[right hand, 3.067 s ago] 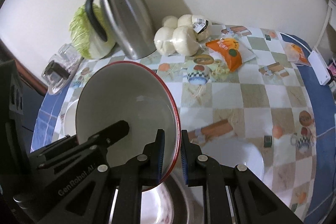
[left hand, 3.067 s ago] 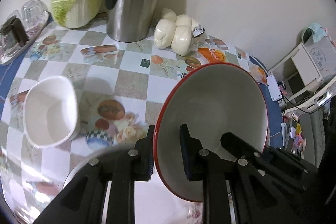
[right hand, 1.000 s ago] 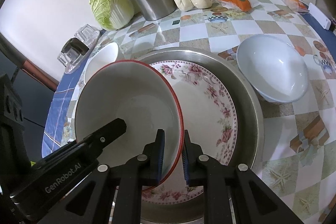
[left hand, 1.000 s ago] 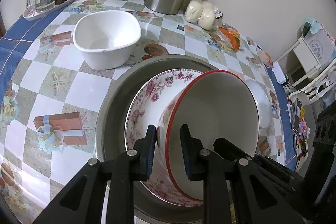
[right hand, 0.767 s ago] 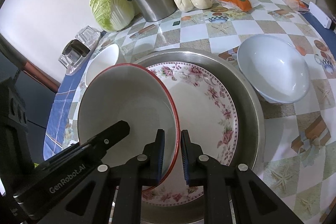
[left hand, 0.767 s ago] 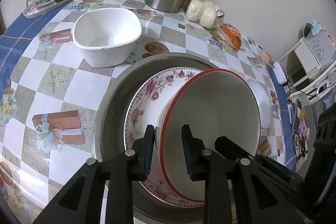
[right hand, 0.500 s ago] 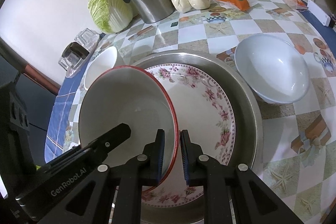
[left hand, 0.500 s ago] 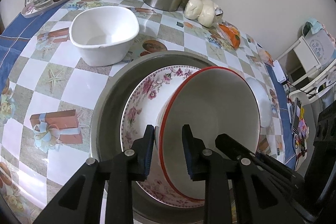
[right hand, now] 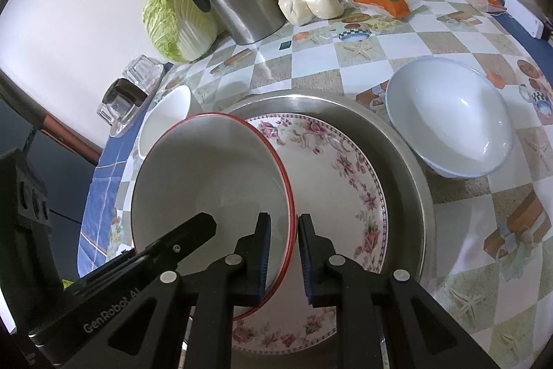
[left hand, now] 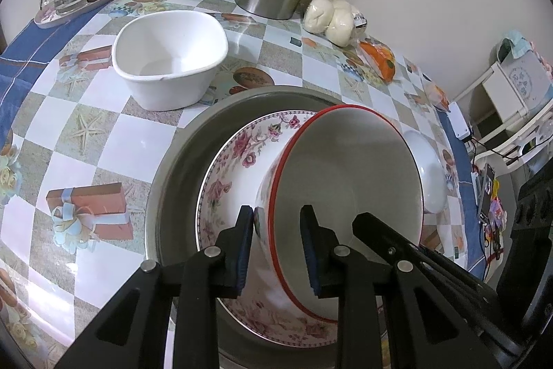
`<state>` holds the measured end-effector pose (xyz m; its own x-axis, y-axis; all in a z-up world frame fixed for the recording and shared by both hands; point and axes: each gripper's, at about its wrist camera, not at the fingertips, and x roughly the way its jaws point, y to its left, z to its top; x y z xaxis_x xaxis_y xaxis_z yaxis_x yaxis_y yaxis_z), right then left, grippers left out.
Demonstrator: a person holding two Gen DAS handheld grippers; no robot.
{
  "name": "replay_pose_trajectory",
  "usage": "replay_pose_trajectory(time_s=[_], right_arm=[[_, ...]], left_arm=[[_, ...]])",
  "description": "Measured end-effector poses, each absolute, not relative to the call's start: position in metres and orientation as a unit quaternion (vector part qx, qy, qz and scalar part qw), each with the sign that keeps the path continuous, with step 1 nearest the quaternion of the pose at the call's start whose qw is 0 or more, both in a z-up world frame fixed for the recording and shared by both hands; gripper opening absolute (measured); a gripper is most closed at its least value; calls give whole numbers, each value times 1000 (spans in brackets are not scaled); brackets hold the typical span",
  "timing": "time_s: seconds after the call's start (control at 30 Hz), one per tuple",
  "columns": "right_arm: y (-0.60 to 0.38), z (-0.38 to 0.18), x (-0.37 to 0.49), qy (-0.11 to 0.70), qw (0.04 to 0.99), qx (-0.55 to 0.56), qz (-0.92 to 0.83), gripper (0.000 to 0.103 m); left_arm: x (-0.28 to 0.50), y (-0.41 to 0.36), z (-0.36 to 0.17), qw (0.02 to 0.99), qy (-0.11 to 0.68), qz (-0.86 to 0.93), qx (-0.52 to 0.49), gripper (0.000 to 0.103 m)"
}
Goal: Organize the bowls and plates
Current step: 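Carry the red-rimmed bowl over the basin and lower it onto the plate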
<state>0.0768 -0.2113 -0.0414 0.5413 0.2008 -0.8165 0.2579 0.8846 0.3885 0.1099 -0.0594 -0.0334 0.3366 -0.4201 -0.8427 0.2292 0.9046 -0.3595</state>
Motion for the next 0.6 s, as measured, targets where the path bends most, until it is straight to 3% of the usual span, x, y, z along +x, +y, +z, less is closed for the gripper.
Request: replay_pose_trajectory(time_s=[0.37, 0.6], right_arm=[[-215, -44, 81, 476, 841, 257, -6, 29], [-215, -41, 79, 473, 844, 254, -7, 29]], left_arm=[[114, -54, -33, 810, 540, -200, -110, 34], [112, -55, -28, 813, 535, -202, -112, 37]])
